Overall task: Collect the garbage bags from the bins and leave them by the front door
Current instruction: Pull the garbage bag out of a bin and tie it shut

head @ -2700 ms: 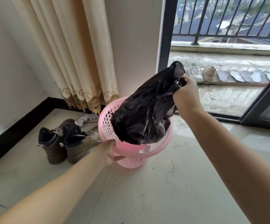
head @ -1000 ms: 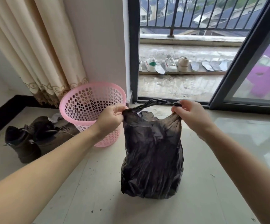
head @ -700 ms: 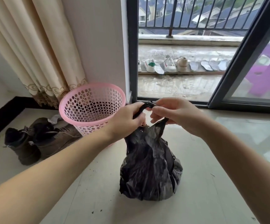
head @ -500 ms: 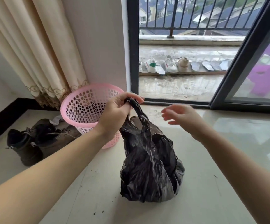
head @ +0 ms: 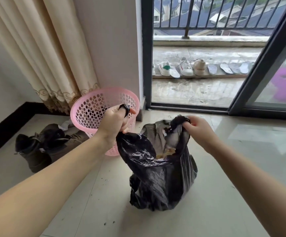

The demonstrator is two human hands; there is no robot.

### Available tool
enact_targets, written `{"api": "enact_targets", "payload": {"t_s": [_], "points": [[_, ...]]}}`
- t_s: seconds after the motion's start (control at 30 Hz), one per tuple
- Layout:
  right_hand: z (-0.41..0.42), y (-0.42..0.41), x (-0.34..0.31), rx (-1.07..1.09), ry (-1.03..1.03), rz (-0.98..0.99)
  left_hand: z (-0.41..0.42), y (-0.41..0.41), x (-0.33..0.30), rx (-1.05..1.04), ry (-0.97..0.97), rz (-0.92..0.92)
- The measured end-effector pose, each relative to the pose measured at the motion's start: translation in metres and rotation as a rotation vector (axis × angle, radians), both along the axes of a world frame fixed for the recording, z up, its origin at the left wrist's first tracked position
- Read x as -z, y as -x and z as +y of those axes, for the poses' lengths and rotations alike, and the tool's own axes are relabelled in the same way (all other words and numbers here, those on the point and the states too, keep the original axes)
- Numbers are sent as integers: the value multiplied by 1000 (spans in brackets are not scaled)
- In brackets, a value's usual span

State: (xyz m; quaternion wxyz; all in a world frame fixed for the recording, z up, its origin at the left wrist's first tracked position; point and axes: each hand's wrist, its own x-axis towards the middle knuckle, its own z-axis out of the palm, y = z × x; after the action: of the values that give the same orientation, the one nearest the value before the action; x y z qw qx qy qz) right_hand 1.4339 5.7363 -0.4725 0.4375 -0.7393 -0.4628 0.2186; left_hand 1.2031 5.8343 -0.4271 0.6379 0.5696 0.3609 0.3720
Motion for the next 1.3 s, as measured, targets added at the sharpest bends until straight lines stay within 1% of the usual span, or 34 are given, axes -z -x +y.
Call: {"api": "enact_targets", "payload": {"t_s": [0.07, 0.1, 0.17, 0.2, 0.23, 0.3, 0.33, 0.4, 0.43, 0.53, 0.57, 0.6, 0.63, 0.73, 0.8, 0.83, 0.9, 0.97, 1.0, 1.07, 1.13, 1.17, 1.2, 1.23, 1.27, 1.3], "points": [[-1, 4, -16, -38, -106, 266, -3, -5, 3, 50, -200, 203], [-3, 6, -23, -63, -135, 344, -8, -8, 5, 114, -291, 307], [-5, 10, -36, -128, -171, 405, -20, -16, 11, 259, -435, 482], [-5, 12, -42, -162, -183, 424, -25, -19, 14, 312, -461, 533], [-6, 14, -47, -196, -188, 456, -28, -22, 17, 352, -459, 546], [-8, 15, -54, -262, -169, 513, -30, -27, 18, 365, -450, 529], [-8, 16, -56, -304, -149, 511, -30, -29, 17, 348, -459, 532], [-10, 19, -59, -388, -107, 431, -30, -34, 12, 293, -478, 519], [-11, 21, -60, -410, -79, 343, -30, -35, 9, 265, -454, 461], [-13, 24, -58, -381, 77, 35, -30, -34, -5, 241, -267, 160], [-13, 23, -57, -374, 139, -5, -30, -33, -12, 271, -210, 76], [-14, 22, -54, -369, 192, -4, -31, -32, -19, 316, -167, 19], [-14, 20, -52, -370, 230, 11, -33, -31, -26, 369, -143, -7], [-15, 21, -52, -463, 216, 88, -40, -31, -42, 567, -137, 46], [-14, 27, -56, -617, 184, 212, -42, -31, -52, 724, -141, 130], [-13, 30, -58, -696, 182, 239, -43, -31, -55, 799, -146, 175], [-13, 39, -60, -768, 175, 230, -41, -29, -60, 895, -159, 226], [-12, 37, -60, -738, 121, 314, -34, -25, -61, 883, -140, 203], [-12, 31, -61, -715, 97, 396, -29, -22, -60, 836, -115, 168], [-15, 18, -61, -648, 30, 623, -16, -16, -54, 657, -25, 82], [-17, 6, -59, -499, -69, 863, -5, -11, -48, 452, 43, 33], [-17, 3, -56, -400, -107, 925, -3, -10, -45, 394, 43, 46], [-15, 2, -53, -297, -107, 926, -4, -11, -42, 379, 22, 81], [-13, 3, -48, -225, -72, 867, -7, -13, -39, 401, -13, 126], [-12, 7, -44, -200, -10, 769, -14, -17, -38, 440, -67, 176], [-10, 14, -43, -226, 57, 643, -22, -23, -39, 476, -137, 226]]}}
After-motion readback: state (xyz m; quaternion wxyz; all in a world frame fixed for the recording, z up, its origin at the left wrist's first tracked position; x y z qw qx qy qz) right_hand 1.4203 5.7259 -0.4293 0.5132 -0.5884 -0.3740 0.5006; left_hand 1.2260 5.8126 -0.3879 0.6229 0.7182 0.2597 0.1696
